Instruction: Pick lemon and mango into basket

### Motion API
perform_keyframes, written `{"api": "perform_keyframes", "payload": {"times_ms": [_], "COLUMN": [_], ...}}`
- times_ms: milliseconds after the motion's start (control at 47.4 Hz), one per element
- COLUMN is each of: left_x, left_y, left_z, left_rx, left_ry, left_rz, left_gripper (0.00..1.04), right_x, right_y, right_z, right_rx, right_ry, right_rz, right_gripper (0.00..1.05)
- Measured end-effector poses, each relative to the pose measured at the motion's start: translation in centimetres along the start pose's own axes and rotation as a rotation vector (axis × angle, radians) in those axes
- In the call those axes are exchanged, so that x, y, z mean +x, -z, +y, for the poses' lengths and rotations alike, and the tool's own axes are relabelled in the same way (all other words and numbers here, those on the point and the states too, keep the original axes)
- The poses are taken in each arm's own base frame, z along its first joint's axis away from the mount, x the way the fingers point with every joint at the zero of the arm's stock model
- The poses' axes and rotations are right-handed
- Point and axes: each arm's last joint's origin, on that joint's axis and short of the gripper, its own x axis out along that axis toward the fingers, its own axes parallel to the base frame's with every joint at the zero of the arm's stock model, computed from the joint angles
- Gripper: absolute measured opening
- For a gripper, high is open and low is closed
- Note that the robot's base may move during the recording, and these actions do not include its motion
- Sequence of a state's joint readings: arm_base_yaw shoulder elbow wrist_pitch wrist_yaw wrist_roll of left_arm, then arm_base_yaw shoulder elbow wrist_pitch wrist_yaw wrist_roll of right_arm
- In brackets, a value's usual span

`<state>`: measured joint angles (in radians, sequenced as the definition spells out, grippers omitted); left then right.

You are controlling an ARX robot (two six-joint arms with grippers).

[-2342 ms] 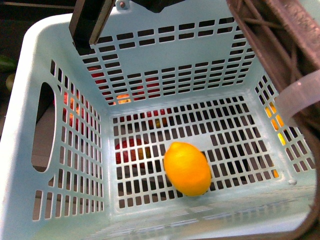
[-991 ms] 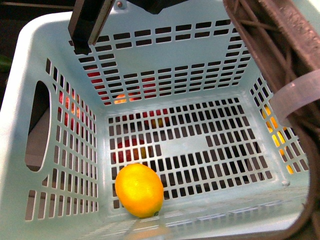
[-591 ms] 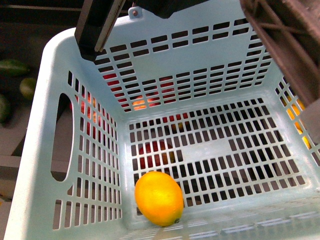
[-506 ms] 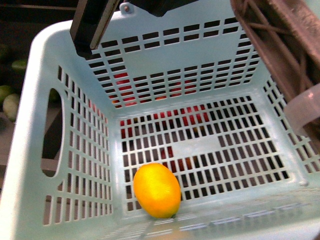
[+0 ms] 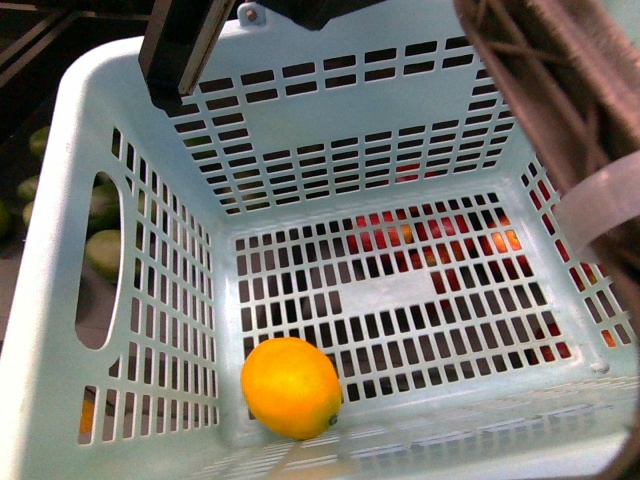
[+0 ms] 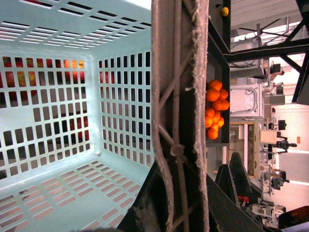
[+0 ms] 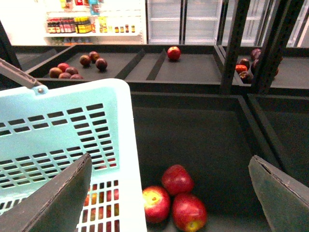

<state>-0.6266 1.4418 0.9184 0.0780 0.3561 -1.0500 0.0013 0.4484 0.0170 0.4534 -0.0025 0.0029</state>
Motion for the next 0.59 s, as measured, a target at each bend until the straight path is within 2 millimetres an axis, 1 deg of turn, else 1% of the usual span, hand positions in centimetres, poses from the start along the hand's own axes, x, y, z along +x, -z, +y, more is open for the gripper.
{"api": "perform_keyframes", "payload": {"times_ms": [591], "left_x": [-0.01], "left_y": [-0.05], "left_z": [0.01], "left_rx": [-0.002], "left_ry": [-0.003], "left_rz": [-0.007], "left_gripper": [0.06], "right_x": [-0.01], "right_y": [-0.01], "right_z": [-0.01], "right_rx": [0.000], "right_ry": [0.005], "right_rz": [-0.001], "right_gripper": [0.96]}}
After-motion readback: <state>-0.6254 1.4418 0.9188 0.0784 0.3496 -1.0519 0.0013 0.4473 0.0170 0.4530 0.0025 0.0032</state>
